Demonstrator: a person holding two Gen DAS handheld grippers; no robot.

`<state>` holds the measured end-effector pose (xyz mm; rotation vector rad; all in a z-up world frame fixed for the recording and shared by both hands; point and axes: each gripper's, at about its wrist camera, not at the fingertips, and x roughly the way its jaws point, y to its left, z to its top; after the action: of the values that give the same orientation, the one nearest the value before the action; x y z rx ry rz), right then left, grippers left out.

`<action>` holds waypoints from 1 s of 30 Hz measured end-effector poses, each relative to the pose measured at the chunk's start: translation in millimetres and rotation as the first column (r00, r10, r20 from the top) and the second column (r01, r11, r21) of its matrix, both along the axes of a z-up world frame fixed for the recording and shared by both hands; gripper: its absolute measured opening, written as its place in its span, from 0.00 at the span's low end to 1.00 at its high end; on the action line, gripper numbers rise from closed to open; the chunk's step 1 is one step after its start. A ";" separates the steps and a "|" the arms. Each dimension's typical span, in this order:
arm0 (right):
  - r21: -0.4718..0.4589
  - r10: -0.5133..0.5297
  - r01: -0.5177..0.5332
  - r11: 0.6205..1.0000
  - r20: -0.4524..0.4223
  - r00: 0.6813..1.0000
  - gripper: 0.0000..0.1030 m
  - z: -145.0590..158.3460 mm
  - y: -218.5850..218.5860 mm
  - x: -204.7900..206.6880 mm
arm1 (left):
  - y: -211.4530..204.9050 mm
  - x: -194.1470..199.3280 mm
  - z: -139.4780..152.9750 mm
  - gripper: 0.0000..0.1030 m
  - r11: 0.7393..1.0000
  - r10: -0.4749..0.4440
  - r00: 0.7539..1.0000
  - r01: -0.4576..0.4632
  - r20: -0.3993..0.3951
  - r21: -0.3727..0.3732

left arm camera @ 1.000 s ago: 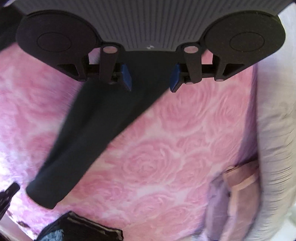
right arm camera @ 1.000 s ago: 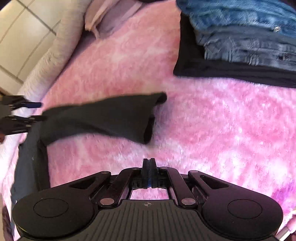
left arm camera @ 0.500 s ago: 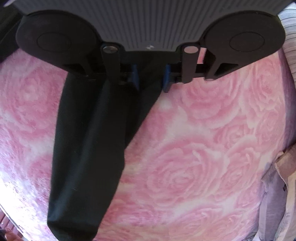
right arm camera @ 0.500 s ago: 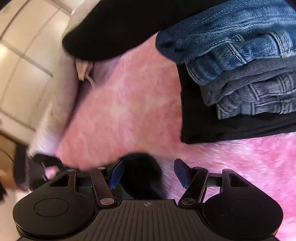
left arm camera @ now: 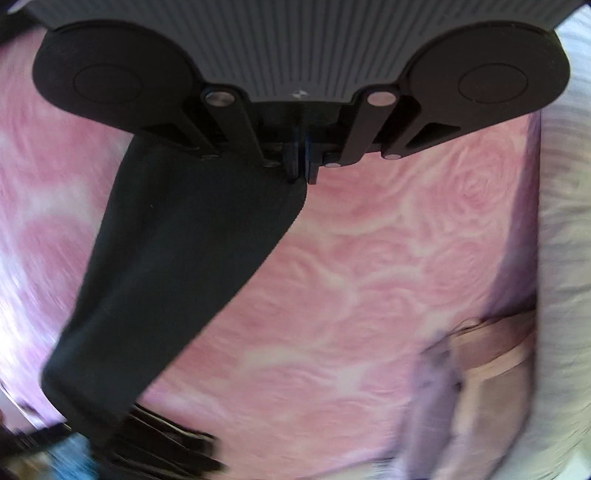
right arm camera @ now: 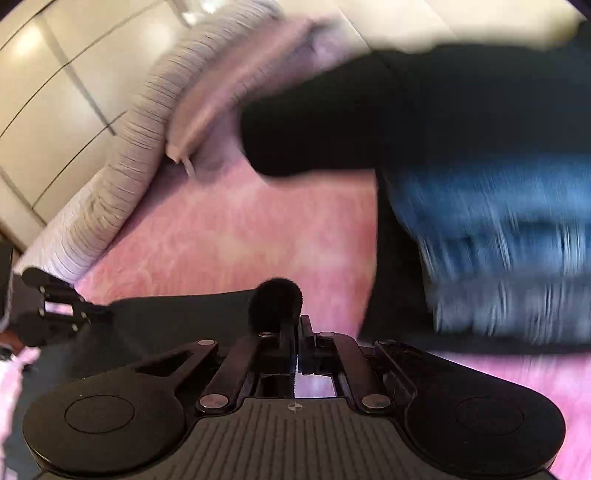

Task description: Fold clothes

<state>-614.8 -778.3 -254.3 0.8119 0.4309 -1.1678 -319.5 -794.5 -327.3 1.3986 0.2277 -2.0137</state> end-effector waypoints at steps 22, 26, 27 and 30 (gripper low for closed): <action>0.082 0.086 -0.085 0.993 -0.007 0.996 0.51 -39.7 -4.3 34.3 | 142.1 2.8 -12.2 0.21 1.000 -0.015 0.999 0.015 0.031 -0.004; 0.040 0.261 -0.259 0.965 -0.070 0.963 0.51 -34.1 -5.8 30.9 | 153.9 8.8 -16.5 0.21 1.000 -0.020 0.999 0.021 0.050 -0.017; 0.031 0.337 -0.335 0.942 -0.096 0.937 0.51 -35.4 -5.9 34.3 | 152.3 11.0 -17.3 0.21 1.000 -0.012 0.999 0.013 0.053 -0.020; 0.032 0.488 -0.490 0.871 -0.160 0.858 0.50 -41.4 -7.8 39.0 | 144.9 16.0 -17.7 0.21 0.999 0.006 0.998 -0.004 0.056 -0.034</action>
<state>-575.8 -786.1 -295.7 0.5506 0.7224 -0.7571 -303.5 -649.7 -345.0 1.4303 0.1716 -1.9625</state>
